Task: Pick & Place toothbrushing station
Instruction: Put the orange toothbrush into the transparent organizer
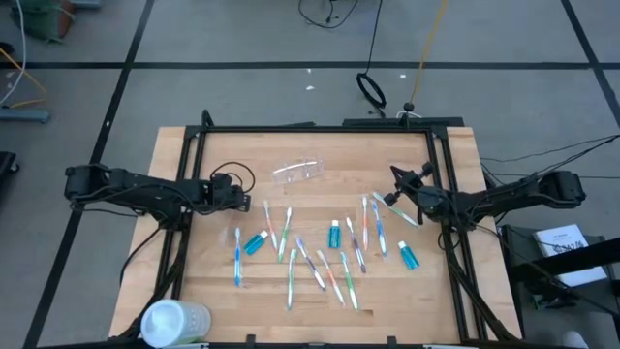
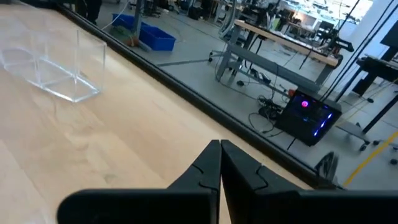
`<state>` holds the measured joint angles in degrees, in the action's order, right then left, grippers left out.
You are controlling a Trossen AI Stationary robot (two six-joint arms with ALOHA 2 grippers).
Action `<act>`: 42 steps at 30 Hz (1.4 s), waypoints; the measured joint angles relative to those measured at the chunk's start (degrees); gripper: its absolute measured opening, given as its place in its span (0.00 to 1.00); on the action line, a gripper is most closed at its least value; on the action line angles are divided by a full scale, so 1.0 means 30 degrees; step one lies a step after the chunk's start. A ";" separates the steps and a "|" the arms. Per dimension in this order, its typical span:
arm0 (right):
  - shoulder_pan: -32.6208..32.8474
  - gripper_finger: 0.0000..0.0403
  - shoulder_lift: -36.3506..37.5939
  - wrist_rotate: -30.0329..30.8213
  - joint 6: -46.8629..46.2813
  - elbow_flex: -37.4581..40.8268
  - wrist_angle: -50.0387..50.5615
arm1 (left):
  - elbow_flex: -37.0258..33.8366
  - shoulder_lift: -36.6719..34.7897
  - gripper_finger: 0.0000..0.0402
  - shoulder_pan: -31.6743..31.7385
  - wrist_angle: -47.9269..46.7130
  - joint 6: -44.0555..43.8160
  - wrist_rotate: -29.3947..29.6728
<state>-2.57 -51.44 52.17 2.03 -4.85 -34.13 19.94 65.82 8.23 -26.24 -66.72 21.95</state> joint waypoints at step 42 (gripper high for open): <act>-0.0048 0.00 0.0007 0.0018 0.0195 0.0500 -0.2633 | -0.0007 -0.0055 0.06 -0.0022 3.1454 2.0732 0.1897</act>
<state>-2.71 -51.42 52.22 2.61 -3.36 -42.03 19.92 65.66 8.16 68.12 -4.52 27.64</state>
